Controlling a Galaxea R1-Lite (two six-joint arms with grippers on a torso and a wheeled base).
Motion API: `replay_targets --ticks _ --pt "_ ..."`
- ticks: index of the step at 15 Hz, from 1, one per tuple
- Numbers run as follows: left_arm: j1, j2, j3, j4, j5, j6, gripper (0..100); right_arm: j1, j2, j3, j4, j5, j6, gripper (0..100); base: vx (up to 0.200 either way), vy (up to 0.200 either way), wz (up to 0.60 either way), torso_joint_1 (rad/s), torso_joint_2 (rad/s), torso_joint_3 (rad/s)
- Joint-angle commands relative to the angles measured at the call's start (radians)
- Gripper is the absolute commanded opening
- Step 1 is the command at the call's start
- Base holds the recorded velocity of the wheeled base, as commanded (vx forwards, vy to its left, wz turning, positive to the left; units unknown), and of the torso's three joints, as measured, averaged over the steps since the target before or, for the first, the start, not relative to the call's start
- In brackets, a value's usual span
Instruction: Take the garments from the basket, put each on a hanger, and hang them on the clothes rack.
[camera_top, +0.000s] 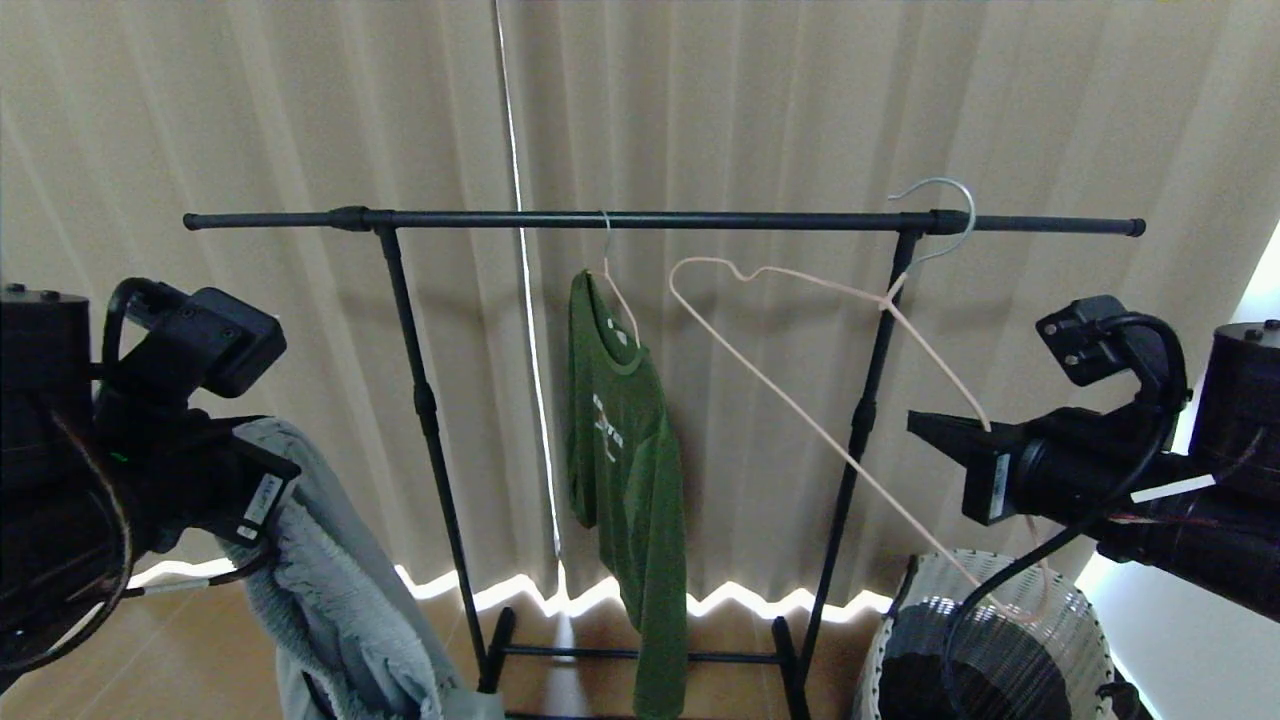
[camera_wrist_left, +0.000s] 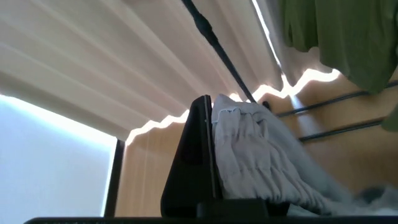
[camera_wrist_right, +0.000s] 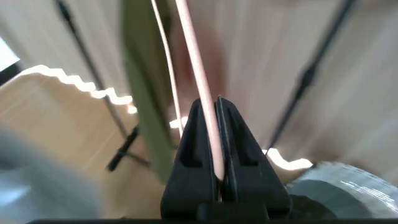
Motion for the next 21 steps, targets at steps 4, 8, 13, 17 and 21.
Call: replay_targets --ticks 4,8,13,17,21 --pt "-0.148 0.33 -0.385 0.065 0.232 -0.204 0 0.177 0.0 -0.062 0.147 0.001 0.14 0 0.0 0.0 0.0 0.0 0.0 0.0" --pt "-0.148 0.443 -0.515 0.065 0.237 -0.208 0 0.324 -0.067 -0.042 0.197 0.004 0.243 0 0.0 0.0 0.0 0.0 0.0 0.0" --pt "-0.146 0.497 -0.564 0.062 0.307 -0.207 0 0.41 -0.095 -0.007 0.197 0.006 0.243 0 0.0 0.0 0.0 0.0 0.0 0.0" --pt "-0.151 0.502 -0.584 0.062 0.309 -0.207 0 0.441 -0.078 -0.007 0.197 0.007 0.243 0 0.0 0.0 0.0 0.0 0.0 0.0" --pt "-0.168 0.5 -0.599 0.06 0.309 -0.207 0 0.443 0.003 -0.039 0.182 0.004 0.243 0 0.0 0.0 0.0 0.0 0.0 0.0"
